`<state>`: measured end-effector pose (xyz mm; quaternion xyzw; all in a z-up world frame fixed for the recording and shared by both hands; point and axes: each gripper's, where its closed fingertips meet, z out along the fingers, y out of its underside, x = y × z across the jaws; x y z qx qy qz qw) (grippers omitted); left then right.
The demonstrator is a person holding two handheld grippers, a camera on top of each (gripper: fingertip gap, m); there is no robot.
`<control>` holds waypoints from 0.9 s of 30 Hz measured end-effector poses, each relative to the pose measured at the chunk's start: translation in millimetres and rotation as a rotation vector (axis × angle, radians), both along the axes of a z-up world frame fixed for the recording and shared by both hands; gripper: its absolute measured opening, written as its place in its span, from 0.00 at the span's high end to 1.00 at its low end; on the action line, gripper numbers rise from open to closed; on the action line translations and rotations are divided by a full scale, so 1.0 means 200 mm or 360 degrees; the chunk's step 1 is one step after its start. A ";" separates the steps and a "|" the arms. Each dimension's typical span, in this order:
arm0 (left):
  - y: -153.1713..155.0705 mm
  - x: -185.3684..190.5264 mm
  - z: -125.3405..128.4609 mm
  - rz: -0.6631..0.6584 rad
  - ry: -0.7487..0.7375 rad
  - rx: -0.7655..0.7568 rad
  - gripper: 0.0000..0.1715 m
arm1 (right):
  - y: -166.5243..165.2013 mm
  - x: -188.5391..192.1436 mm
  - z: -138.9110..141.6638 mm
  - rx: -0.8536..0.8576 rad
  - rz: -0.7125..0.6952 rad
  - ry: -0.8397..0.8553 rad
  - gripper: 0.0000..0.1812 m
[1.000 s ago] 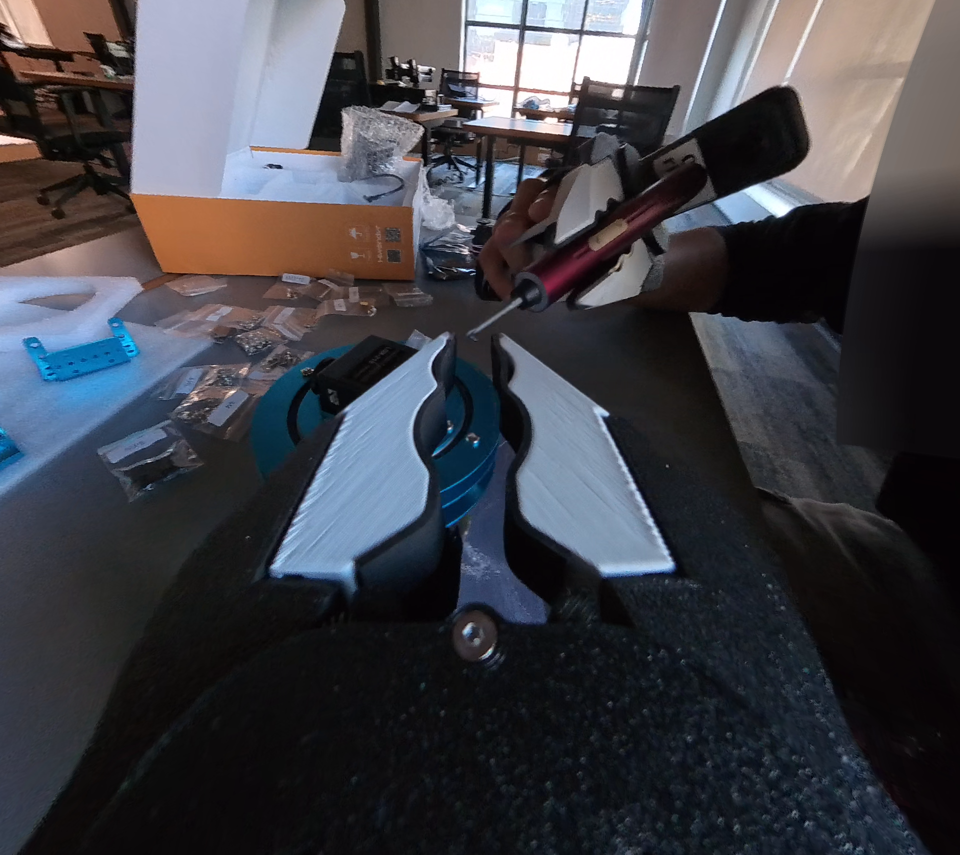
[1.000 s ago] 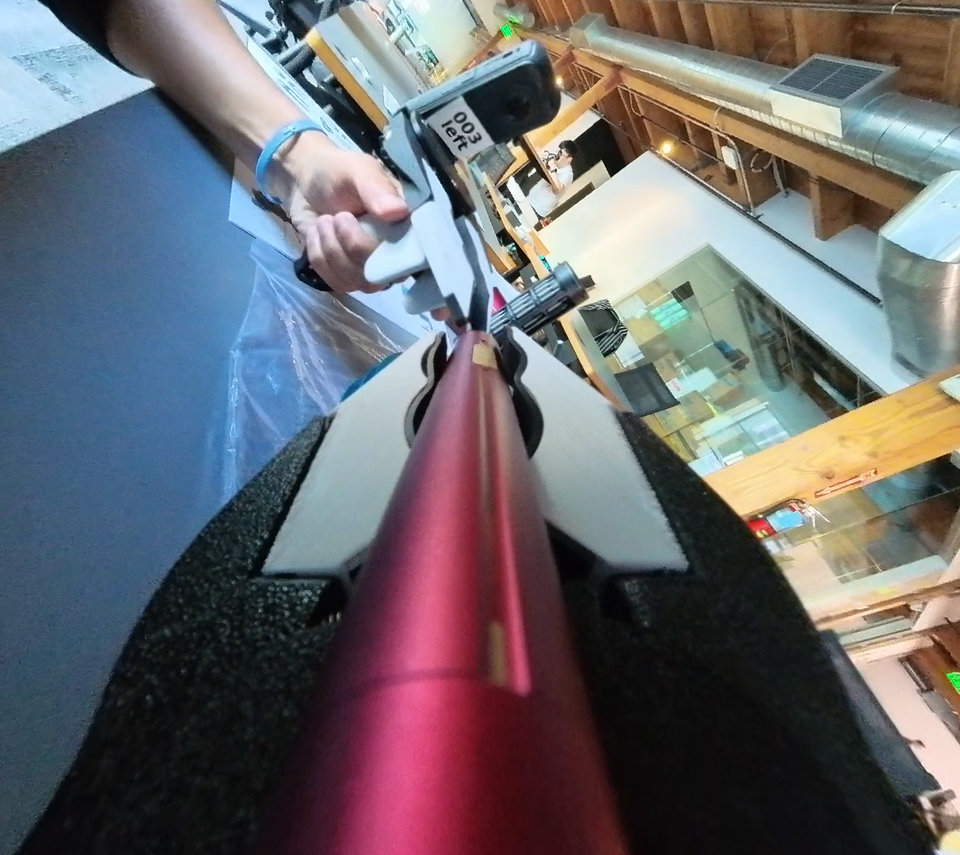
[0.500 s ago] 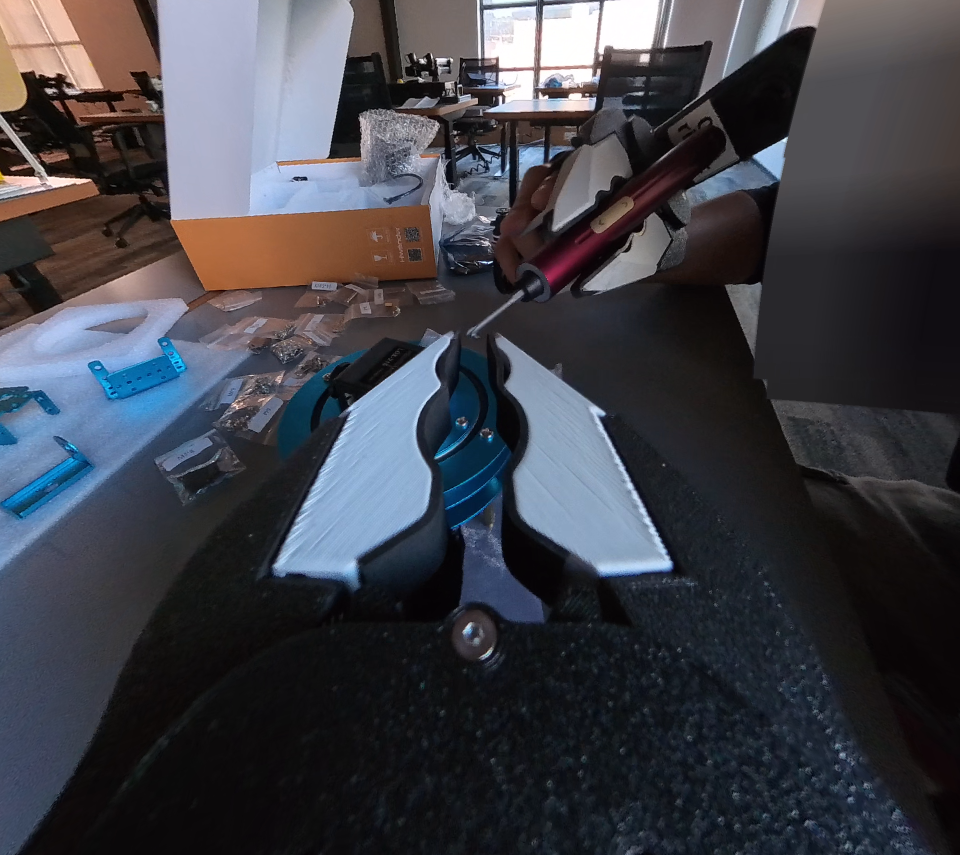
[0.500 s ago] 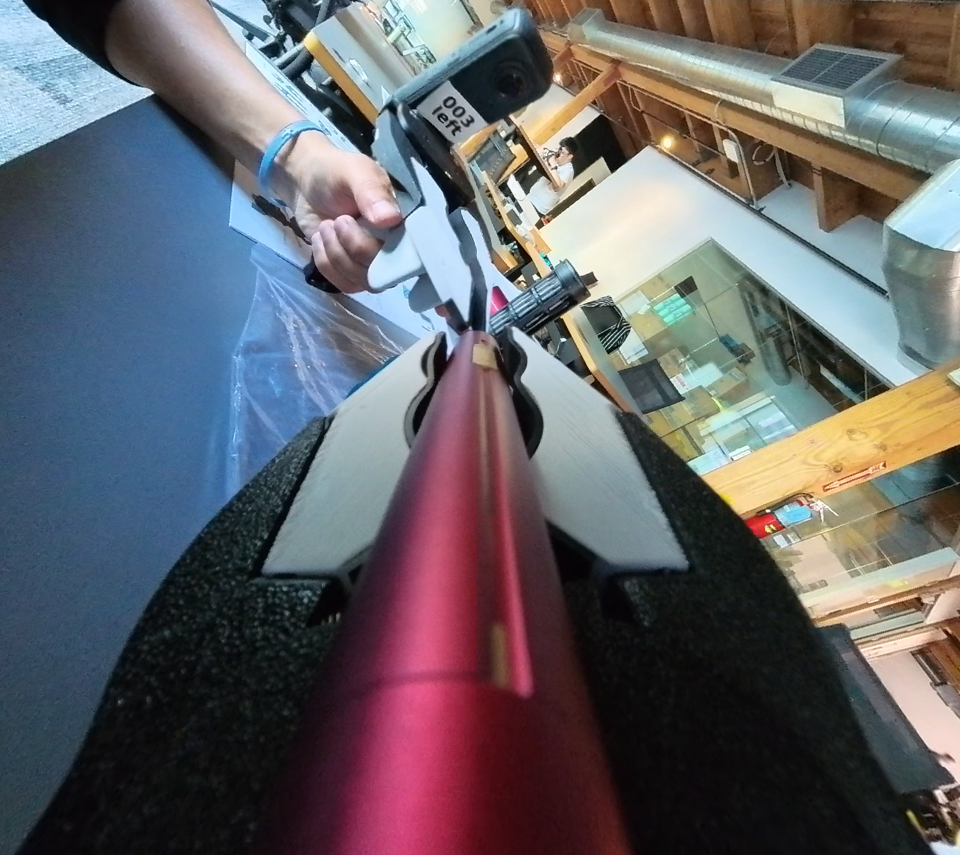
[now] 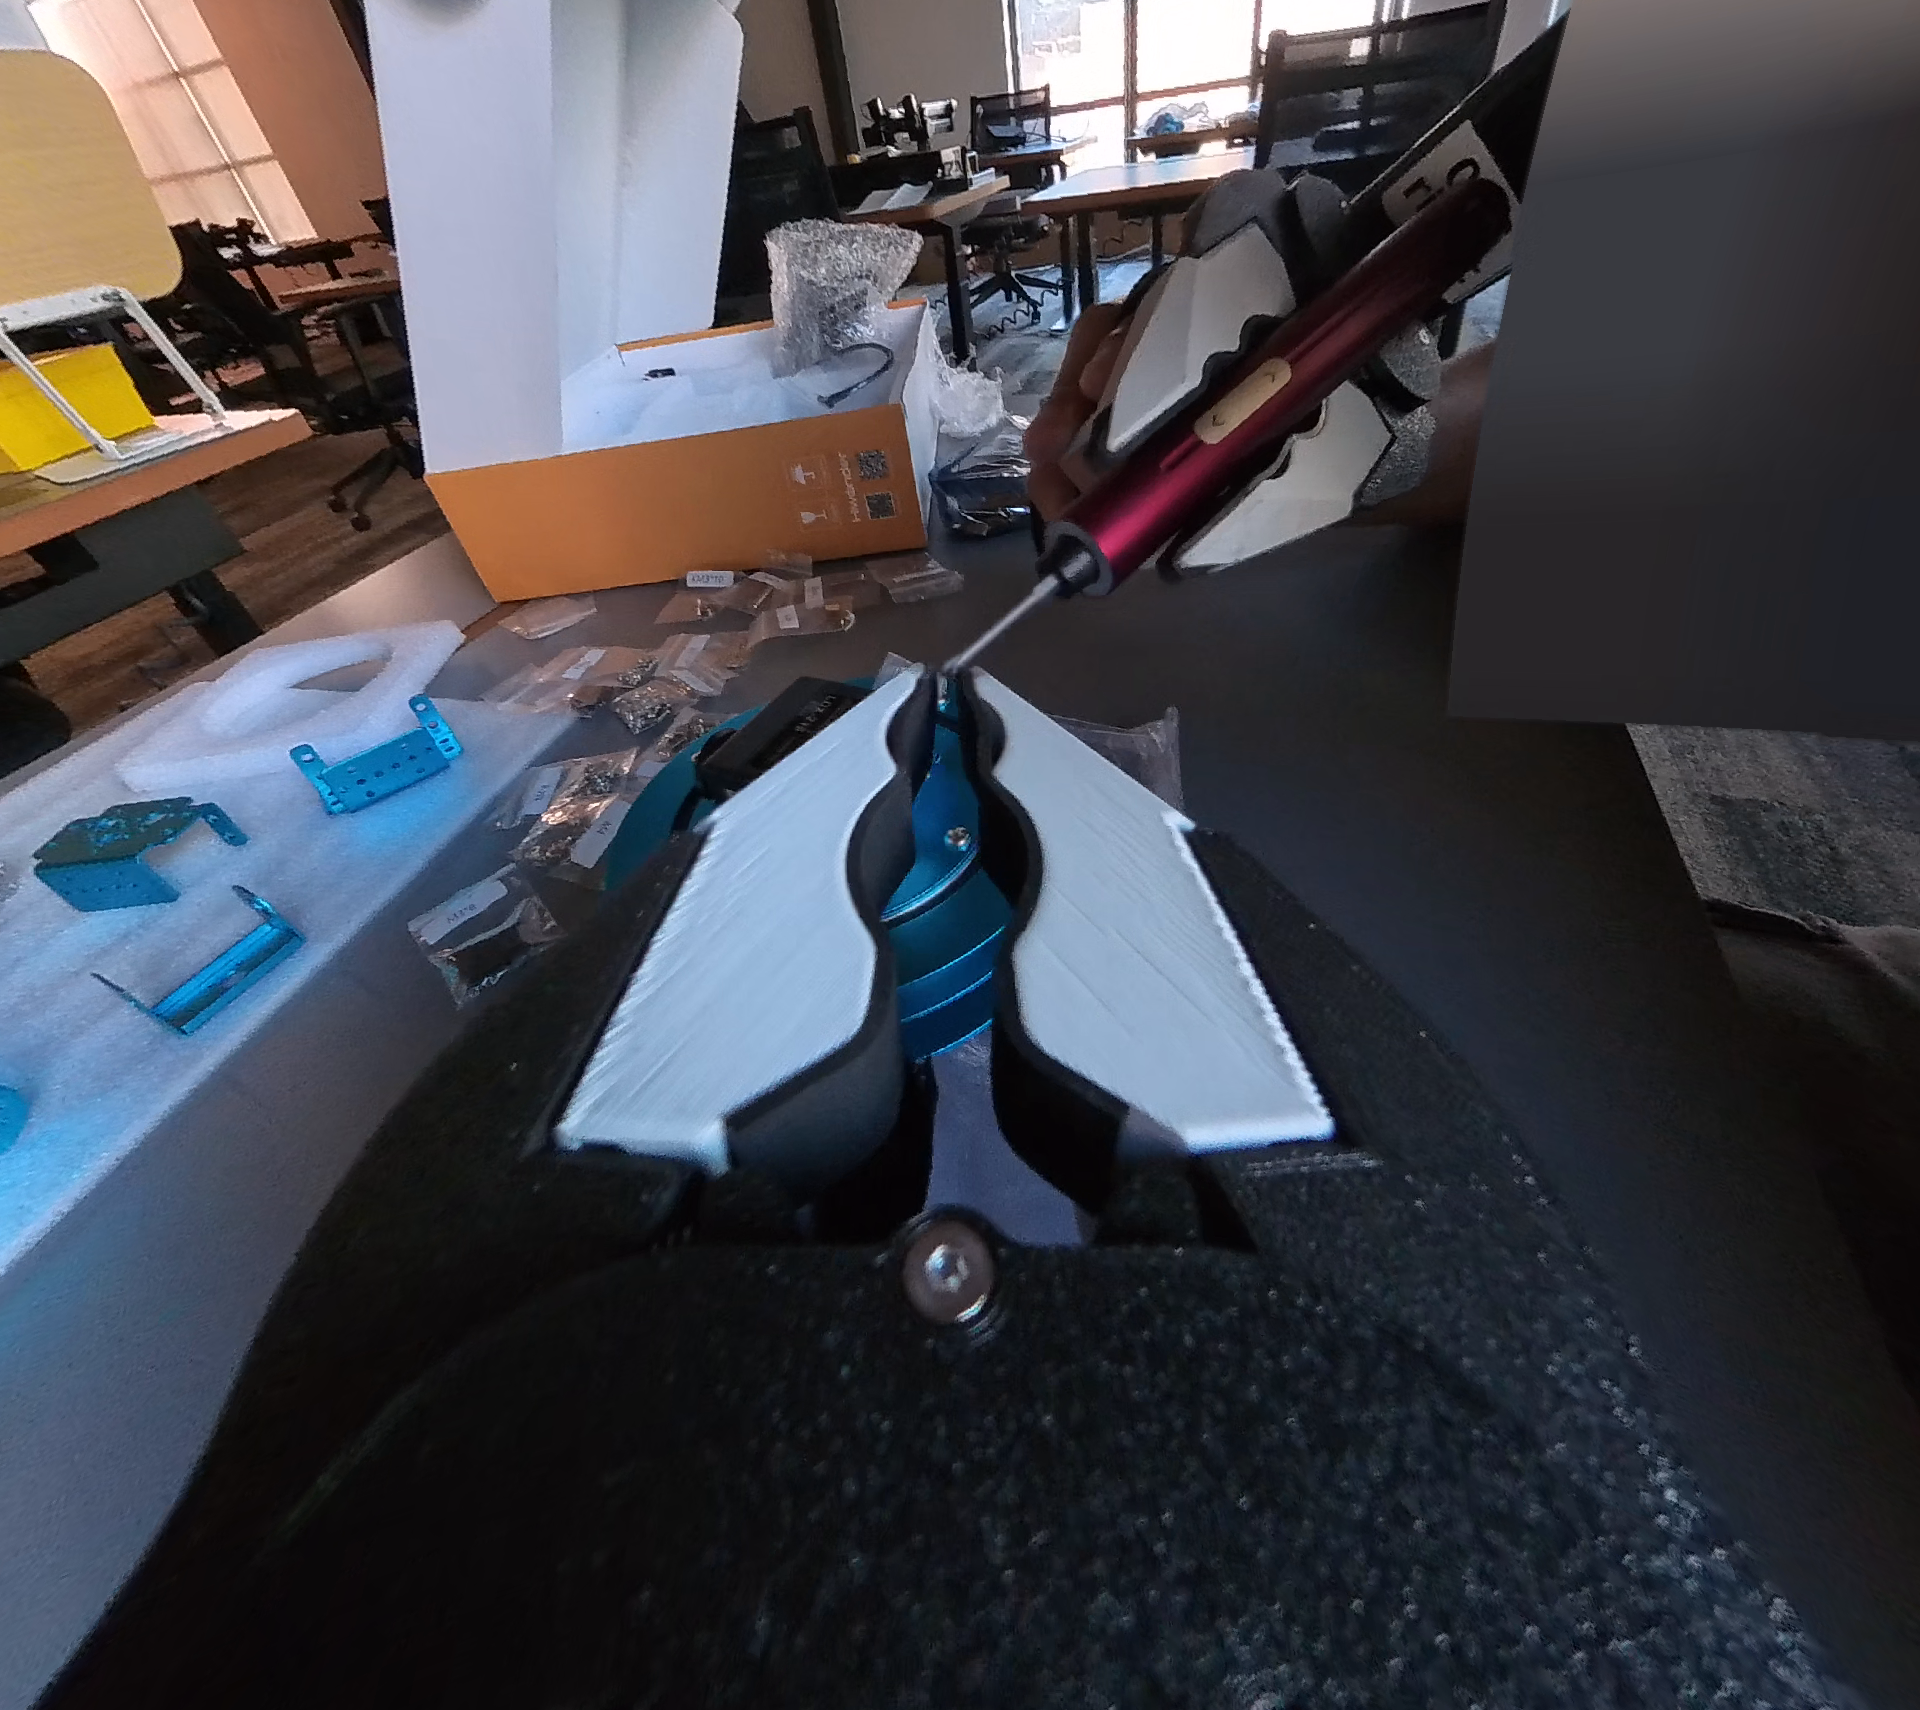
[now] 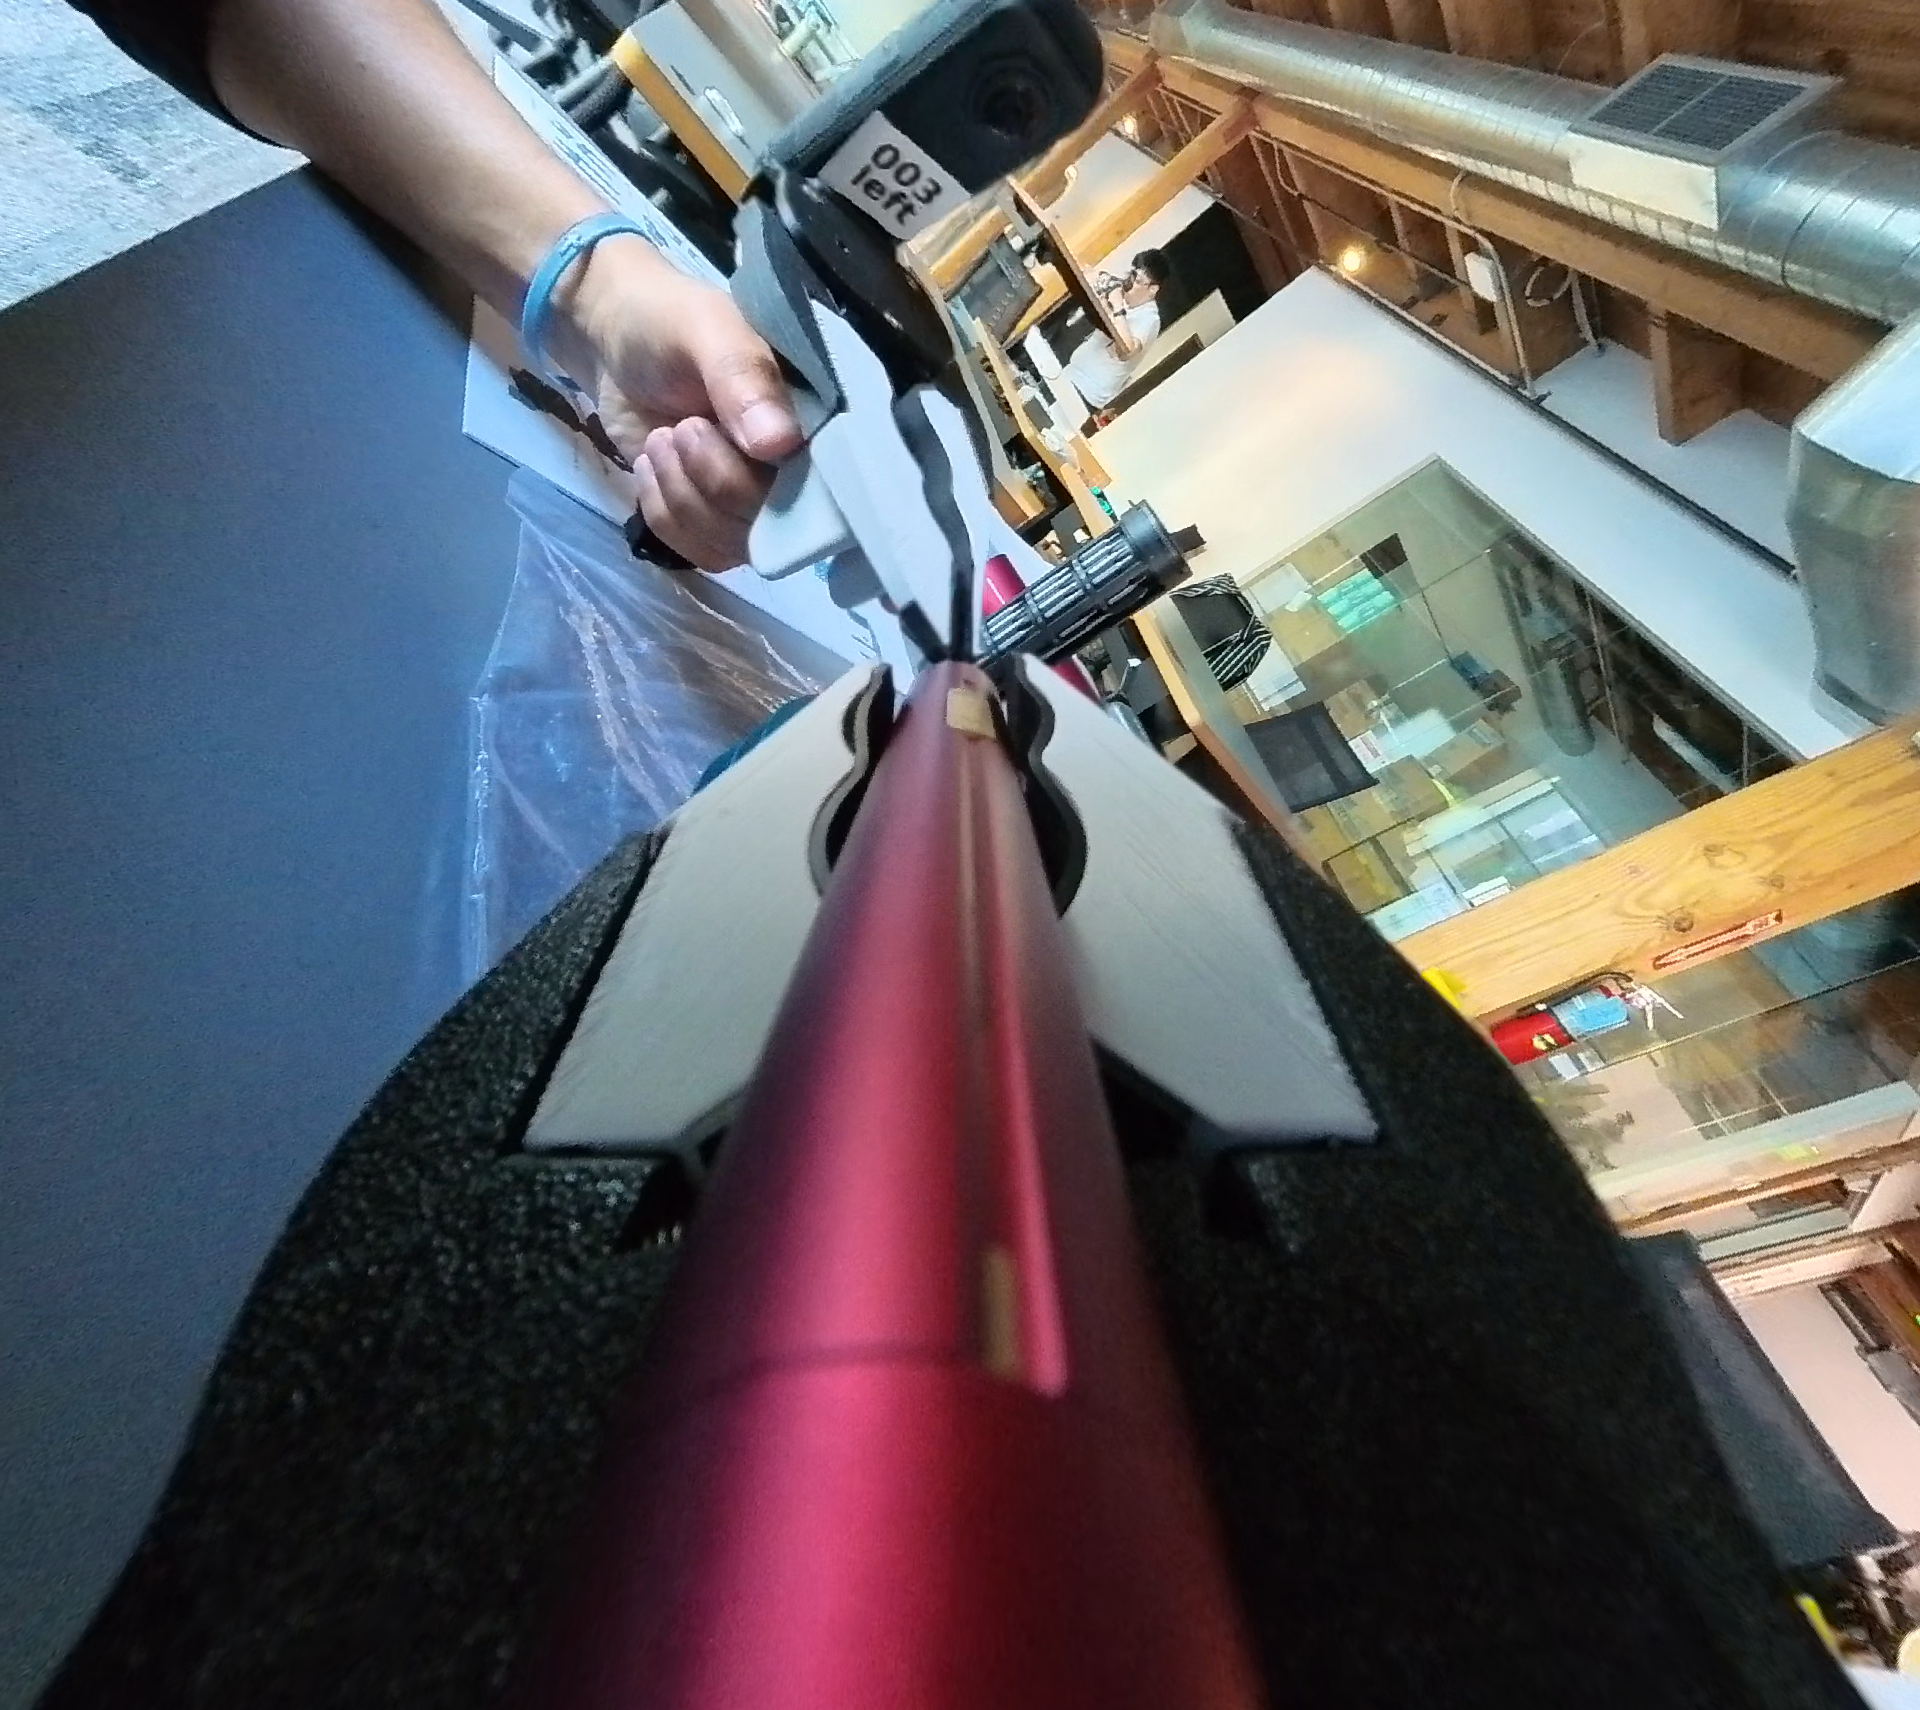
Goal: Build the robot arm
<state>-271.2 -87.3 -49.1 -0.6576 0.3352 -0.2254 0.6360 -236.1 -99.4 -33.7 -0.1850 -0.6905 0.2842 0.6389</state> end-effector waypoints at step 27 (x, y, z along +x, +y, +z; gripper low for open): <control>0.00 0.02 -0.04 0.0001 0.0068 -0.0003 0.92 | 0.01 0.01 0.05 -0.0224 0.0034 0.0021 0.88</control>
